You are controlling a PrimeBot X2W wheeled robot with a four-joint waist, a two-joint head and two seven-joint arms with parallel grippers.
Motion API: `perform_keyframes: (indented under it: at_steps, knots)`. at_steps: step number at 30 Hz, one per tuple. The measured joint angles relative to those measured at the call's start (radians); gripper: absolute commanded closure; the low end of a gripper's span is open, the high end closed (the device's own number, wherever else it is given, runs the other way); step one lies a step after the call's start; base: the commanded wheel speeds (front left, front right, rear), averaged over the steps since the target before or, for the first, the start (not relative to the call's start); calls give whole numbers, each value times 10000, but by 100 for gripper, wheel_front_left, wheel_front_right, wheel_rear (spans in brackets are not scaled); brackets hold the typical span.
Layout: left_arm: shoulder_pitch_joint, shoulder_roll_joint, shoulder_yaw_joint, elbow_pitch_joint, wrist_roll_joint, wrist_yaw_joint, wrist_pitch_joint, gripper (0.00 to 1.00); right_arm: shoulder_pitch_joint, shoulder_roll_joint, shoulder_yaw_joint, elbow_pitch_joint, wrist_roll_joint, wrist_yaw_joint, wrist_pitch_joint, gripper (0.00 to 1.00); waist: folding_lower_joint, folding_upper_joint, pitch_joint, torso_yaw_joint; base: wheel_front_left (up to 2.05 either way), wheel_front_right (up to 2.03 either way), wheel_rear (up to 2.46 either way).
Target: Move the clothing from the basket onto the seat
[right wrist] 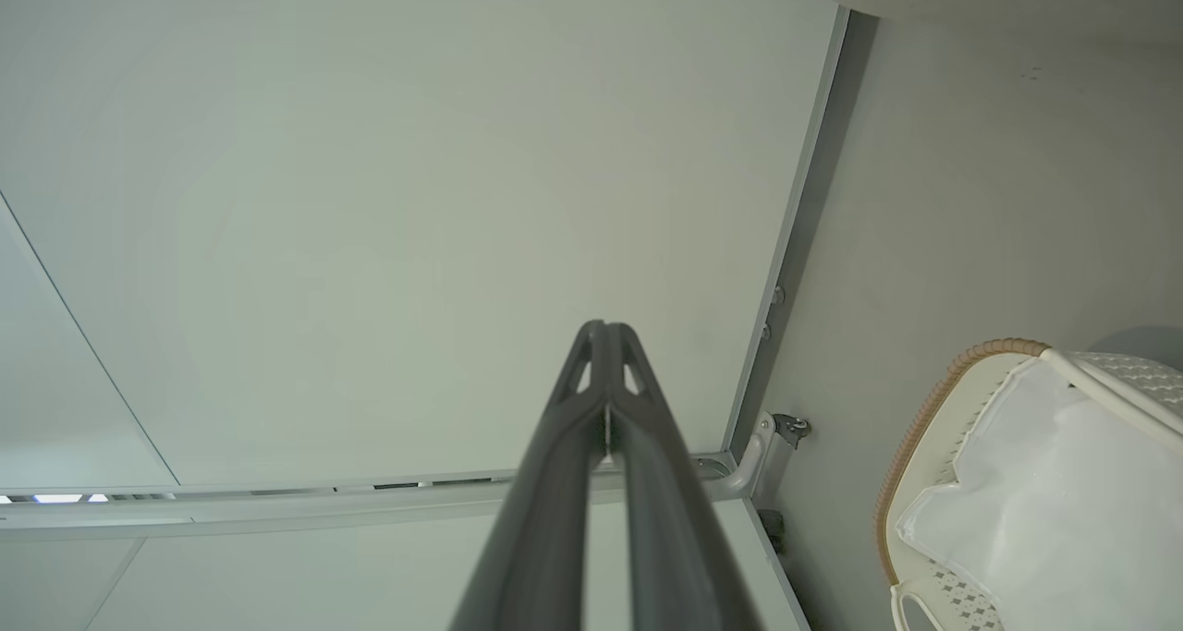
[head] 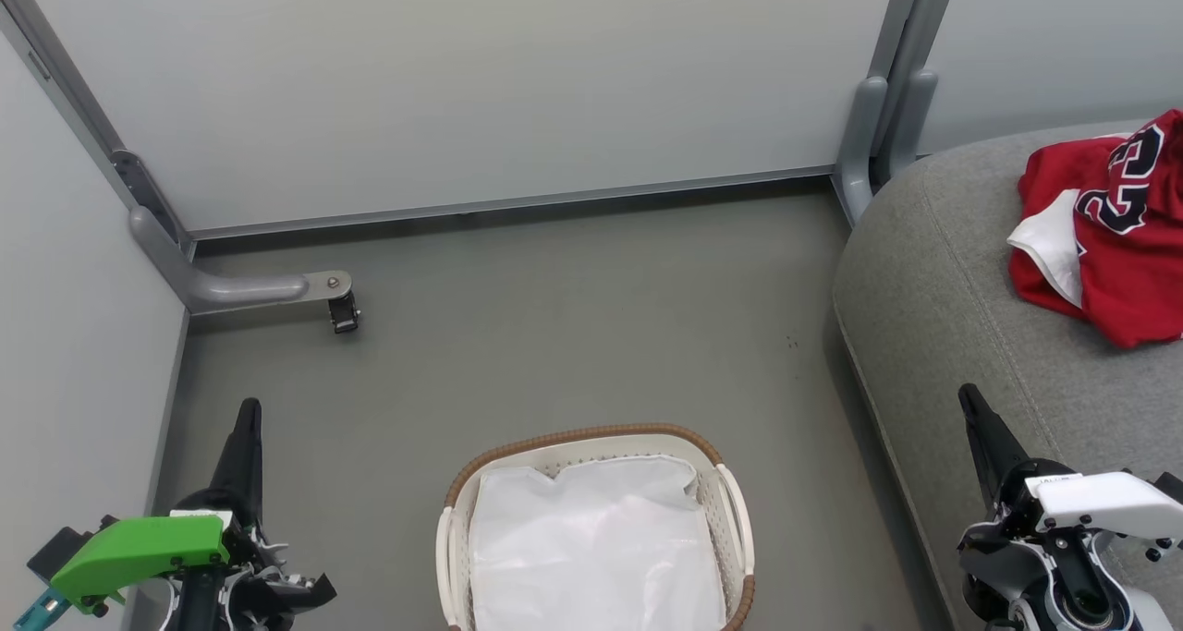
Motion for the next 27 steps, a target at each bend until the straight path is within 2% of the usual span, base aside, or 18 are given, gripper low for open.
perform_keyframes:
  at_steps: [27]
  knots:
    - [-54, -6, 33, -23, -211, -12, 33, 100, -35, 23, -82, -13, 171, 0, 86, 100, 0, 0, -6, -4, 0, 0, 0]
